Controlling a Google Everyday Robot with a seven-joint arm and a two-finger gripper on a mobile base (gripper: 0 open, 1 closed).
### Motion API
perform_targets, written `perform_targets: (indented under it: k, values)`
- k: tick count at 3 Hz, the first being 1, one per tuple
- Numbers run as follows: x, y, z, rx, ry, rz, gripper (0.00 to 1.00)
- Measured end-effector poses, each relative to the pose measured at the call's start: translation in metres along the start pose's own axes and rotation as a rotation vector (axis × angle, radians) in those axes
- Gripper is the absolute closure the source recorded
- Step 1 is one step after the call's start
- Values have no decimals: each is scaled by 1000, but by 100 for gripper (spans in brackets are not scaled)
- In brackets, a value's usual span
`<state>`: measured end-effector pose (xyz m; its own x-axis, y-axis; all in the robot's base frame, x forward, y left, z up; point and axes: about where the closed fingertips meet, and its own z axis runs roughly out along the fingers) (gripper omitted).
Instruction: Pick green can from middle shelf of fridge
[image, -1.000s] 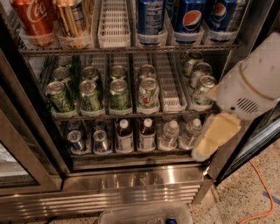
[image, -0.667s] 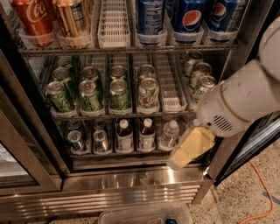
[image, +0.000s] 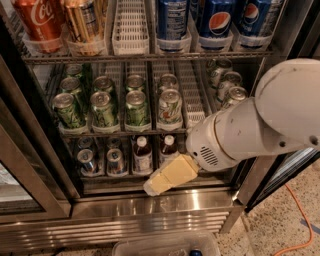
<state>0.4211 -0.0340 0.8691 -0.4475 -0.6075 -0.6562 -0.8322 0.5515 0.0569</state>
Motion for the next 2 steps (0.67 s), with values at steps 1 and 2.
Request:
perform_targets:
  k: [1, 2]
  values:
    - [0, 0, 0, 0, 0, 0, 0]
    - [1, 13, 11, -22, -26, 12, 0]
